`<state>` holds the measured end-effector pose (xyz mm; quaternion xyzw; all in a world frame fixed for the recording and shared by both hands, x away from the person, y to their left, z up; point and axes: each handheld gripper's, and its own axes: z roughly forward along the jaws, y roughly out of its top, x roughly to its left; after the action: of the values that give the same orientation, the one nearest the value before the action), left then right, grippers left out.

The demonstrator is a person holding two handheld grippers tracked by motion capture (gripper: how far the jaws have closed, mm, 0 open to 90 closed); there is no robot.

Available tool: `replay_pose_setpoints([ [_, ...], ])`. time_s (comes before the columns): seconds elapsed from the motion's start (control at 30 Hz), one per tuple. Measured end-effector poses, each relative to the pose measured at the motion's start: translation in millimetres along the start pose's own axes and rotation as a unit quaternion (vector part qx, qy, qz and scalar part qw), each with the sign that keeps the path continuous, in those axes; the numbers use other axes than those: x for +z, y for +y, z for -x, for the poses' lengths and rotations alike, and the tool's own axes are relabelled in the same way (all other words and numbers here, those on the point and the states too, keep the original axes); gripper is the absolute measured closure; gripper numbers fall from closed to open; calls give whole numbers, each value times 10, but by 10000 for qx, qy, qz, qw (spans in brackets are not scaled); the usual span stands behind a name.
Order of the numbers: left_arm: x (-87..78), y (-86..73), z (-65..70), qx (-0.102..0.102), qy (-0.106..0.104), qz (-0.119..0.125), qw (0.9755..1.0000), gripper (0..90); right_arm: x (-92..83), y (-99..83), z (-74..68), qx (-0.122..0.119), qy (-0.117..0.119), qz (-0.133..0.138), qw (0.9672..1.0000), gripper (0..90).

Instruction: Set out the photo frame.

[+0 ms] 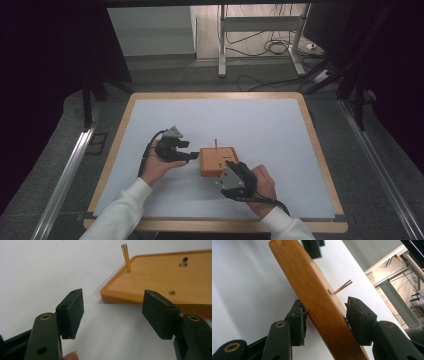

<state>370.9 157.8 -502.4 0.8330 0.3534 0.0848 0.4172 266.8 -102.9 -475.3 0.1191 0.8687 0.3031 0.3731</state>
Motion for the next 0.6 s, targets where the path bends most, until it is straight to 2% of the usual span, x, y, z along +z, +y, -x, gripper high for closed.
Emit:
replay_pose_setpoints([
  [0.1,-76,-106,4,-54,-18,60,10000,328,-2,3,6,-8,11,-21,10000,524],
  [0.4,-219,-322,23,-33,88,2,10000,314,-7,19,35,-55,52,-81,9999,530],
  [0.6,-274,-443,60,73,165,-83,9998,309,-7,30,71,-88,83,-99,9999,537],
])
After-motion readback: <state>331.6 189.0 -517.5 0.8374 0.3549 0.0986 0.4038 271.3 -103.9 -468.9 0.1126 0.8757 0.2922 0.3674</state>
